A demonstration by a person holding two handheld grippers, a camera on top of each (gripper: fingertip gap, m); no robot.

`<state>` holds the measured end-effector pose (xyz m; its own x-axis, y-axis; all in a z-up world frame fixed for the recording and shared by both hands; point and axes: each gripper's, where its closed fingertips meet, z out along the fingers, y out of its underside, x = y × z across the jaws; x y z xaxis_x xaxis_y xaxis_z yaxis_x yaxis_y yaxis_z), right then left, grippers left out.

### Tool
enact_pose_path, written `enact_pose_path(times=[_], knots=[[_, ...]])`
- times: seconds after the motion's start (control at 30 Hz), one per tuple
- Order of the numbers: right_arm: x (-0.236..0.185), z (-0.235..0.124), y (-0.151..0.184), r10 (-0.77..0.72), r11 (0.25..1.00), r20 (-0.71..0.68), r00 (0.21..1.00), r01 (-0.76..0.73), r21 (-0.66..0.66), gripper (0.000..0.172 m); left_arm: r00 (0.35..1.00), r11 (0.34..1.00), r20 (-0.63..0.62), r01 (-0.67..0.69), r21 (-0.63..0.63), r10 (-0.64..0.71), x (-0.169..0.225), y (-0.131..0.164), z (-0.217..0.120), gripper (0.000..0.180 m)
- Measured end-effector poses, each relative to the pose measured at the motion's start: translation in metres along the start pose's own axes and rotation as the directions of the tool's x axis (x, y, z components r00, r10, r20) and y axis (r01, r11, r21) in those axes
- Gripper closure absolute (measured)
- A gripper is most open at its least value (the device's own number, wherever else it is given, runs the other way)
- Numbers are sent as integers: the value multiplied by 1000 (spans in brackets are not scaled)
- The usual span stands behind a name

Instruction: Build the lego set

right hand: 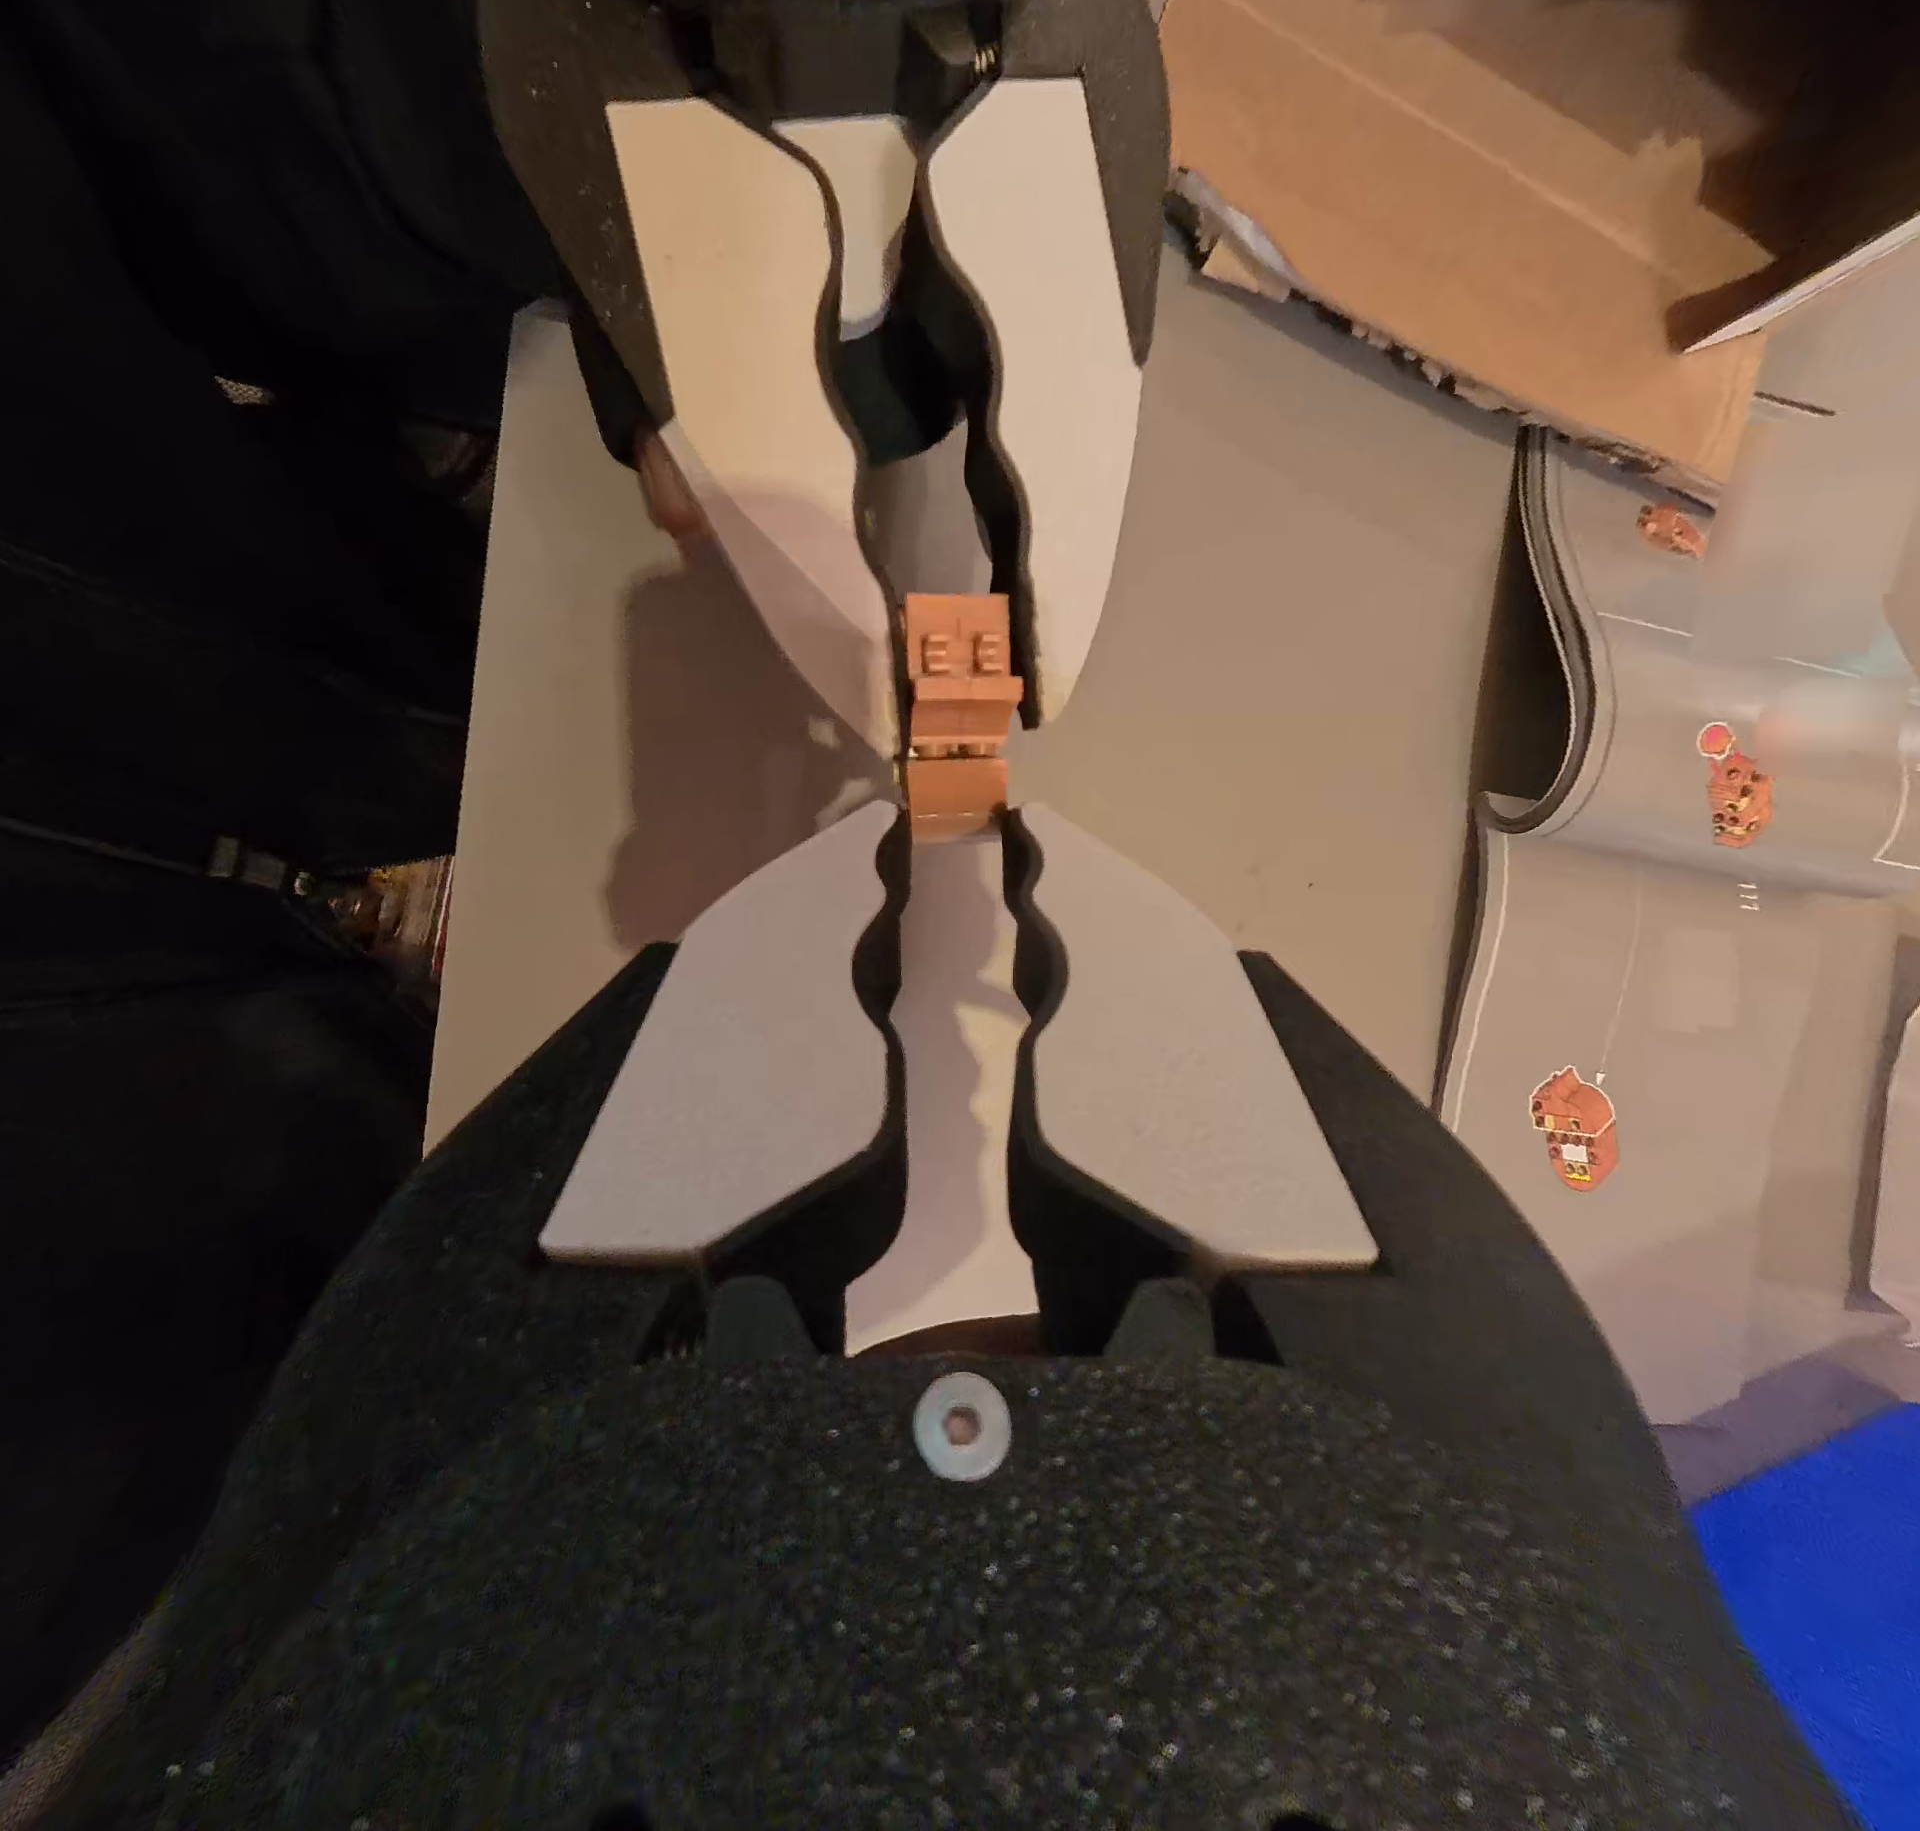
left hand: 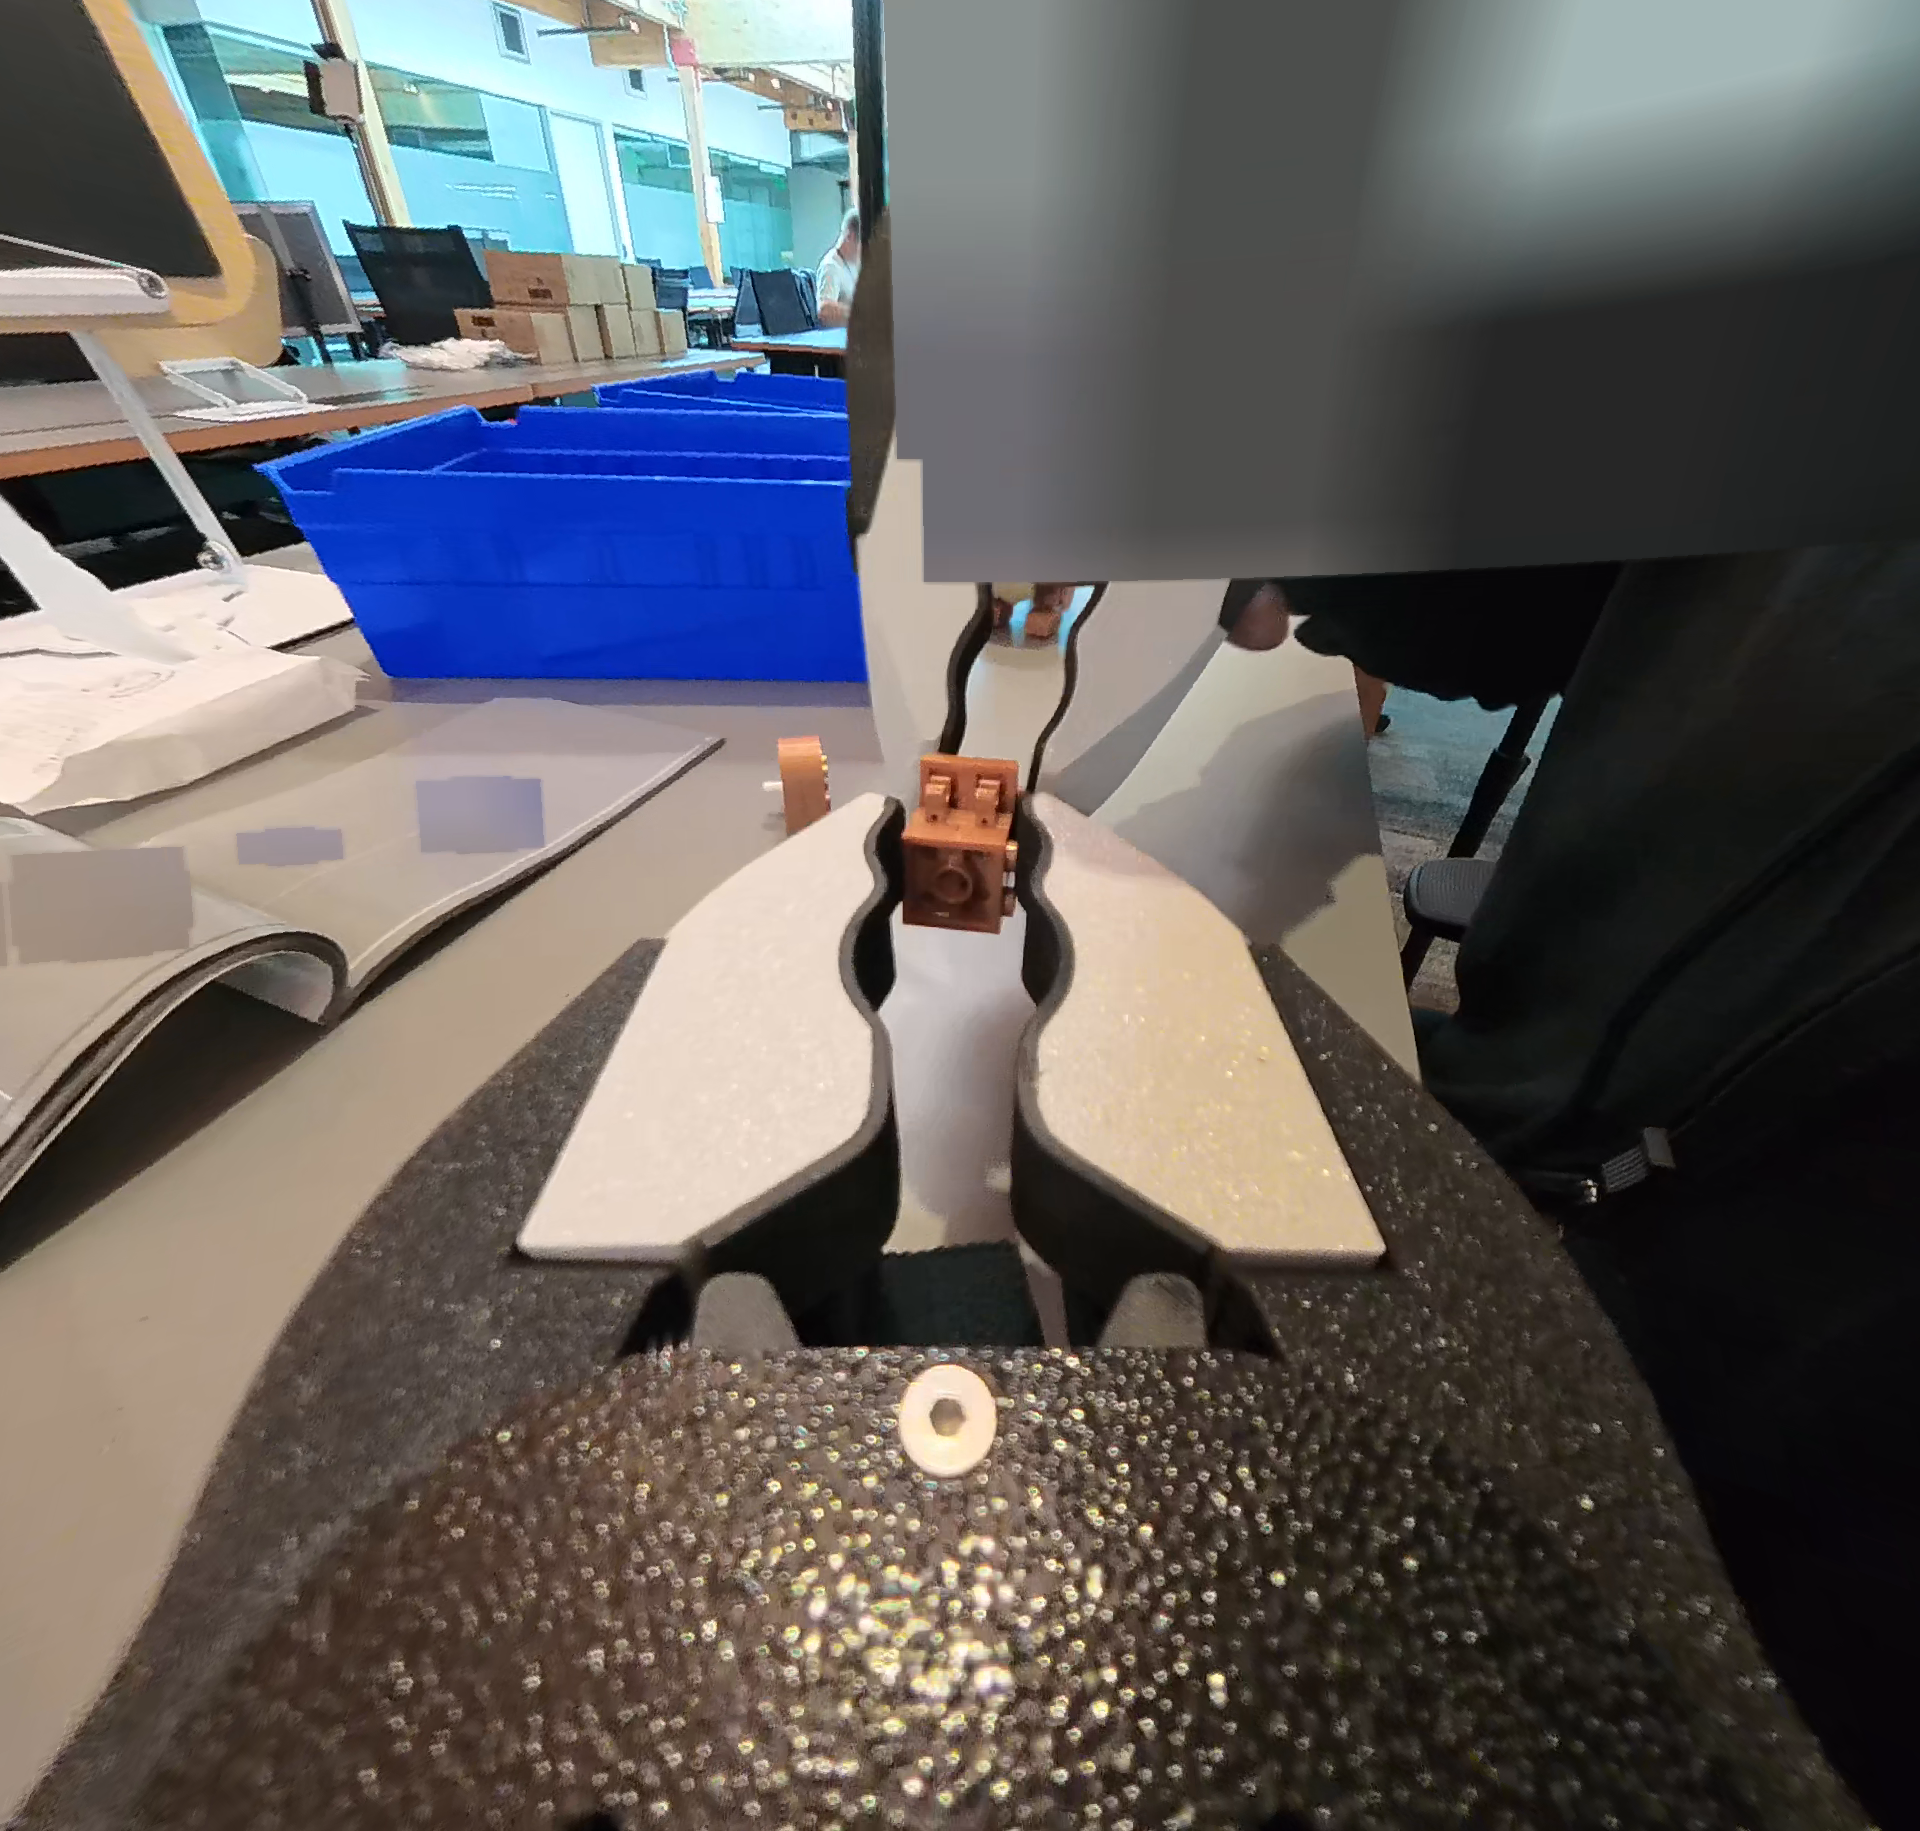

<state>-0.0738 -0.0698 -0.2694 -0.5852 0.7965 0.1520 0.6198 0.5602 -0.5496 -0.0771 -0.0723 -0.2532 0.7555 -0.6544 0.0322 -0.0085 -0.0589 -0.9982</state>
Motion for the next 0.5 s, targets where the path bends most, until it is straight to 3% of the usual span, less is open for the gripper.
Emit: enact_pose_path(times=[0.33, 0.5], knots=[[3, -8, -5, 38, 994, -23, 999, -36, 103, 155, 990, 984, -58, 137, 112, -132, -3, -13, -8, 161], [3, -2, -1, 138, 967, -24, 990, -129, 218, 156, 951, 908, -114, 309, 281, -288, -14, -33, -18, 162]])
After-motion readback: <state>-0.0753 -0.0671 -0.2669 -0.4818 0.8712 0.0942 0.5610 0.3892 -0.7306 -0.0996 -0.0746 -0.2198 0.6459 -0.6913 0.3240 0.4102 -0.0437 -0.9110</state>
